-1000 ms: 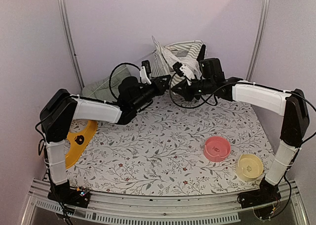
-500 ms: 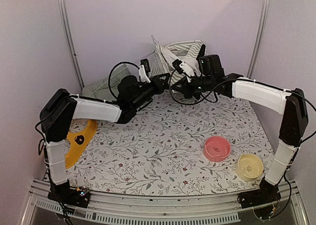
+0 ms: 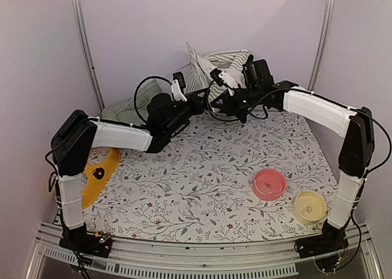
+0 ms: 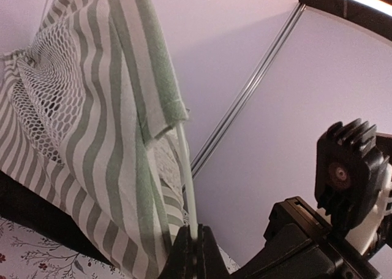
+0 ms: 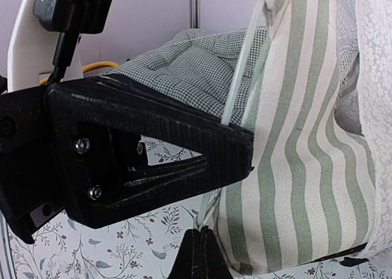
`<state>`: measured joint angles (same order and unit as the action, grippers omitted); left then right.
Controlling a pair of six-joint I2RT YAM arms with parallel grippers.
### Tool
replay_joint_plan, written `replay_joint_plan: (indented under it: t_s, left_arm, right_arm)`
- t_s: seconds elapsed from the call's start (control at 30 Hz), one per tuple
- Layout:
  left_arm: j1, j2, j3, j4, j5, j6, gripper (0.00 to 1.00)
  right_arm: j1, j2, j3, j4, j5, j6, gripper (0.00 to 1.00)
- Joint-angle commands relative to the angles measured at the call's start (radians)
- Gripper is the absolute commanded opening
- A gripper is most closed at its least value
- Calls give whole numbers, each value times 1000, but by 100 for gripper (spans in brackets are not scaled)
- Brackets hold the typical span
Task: Set up the pet tent
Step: Insert the tent pole into the pole socket of the pet tent.
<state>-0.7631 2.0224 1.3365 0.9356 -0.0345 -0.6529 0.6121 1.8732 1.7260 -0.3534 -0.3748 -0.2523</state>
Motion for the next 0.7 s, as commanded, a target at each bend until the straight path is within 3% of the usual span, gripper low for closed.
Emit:
replay_joint_plan:
  t_s: [0.0,0.37,0.53,0.67]
  left_arm:
    - [-62,55,-1,-53,53,57,0]
    - [-99,83,14,-36,52,79,0]
    - [-104,96,14,-31,58,73,0]
    - [-112,98,14,-25,65,74,0]
  right_arm:
    - [-3,-4,85,131,-8,-11,0]
    - [-4,82,266,49,40,20,0]
    - [-11,81,291,59,107,24,0]
    - [-18,79,304,63,74,30,0]
